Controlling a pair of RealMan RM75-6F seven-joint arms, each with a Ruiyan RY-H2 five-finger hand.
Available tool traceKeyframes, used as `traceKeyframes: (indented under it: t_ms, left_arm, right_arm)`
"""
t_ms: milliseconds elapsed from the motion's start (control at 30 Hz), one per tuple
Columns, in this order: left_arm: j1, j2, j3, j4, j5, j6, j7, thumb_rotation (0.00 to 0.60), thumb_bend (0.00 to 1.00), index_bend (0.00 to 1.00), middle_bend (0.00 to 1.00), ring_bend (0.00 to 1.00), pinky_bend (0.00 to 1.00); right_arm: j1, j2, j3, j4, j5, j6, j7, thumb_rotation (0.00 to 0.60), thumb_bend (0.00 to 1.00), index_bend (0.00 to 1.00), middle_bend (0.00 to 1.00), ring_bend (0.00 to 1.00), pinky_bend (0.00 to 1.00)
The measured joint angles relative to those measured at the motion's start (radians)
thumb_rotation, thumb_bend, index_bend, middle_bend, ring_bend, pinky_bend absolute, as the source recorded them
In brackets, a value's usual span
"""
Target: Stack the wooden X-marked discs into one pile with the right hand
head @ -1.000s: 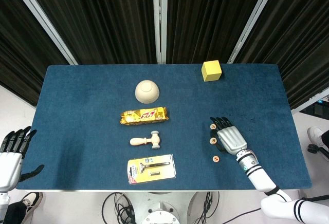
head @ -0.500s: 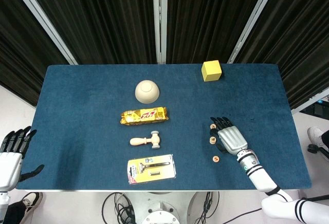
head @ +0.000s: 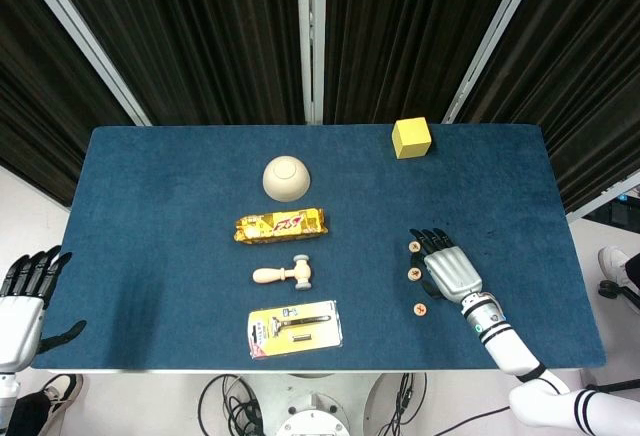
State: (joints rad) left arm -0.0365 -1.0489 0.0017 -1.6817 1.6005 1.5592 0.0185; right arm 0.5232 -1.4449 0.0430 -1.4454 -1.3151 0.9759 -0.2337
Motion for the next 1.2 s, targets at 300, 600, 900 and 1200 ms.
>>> traceKeyframes:
  t_ms: [300, 600, 900, 1200]
  left_arm:
    - [0.000, 0.000, 0.000, 0.000, 0.000, 0.001, 0.001, 0.600, 0.14, 0.08, 0.00, 0.00, 0.00]
    - [0.001, 0.001, 0.001, -0.001, 0.003, 0.002, -0.001, 0.600, 0.14, 0.08, 0.00, 0.00, 0.00]
    - [0.000, 0.001, 0.002, -0.003, 0.003, 0.001, 0.001, 0.600, 0.14, 0.08, 0.00, 0.00, 0.00]
    - [0.000, 0.003, 0.001, 0.002, 0.000, 0.001, -0.012, 0.600, 0.14, 0.08, 0.00, 0.00, 0.00]
  right_arm:
    - [-0.001, 0.001, 0.003, -0.003, -0.003, 0.006, 0.006, 0.600, 0.28, 0.42, 0.00, 0.00, 0.00]
    - [-0.001, 0.026, 0.039, -0.023, 0.004, 0.035, 0.024, 0.600, 0.28, 0.36, 0.00, 0.00, 0.00]
    - [0.034, -0.018, 0.088, 0.035, 0.121, 0.004, -0.064, 0.600, 0.28, 0.30, 0.00, 0.00, 0.00]
    - [0.072, -0.134, 0.108, 0.137, 0.202, -0.022, -0.137, 0.600, 0.28, 0.33, 0.00, 0.00, 0.00]
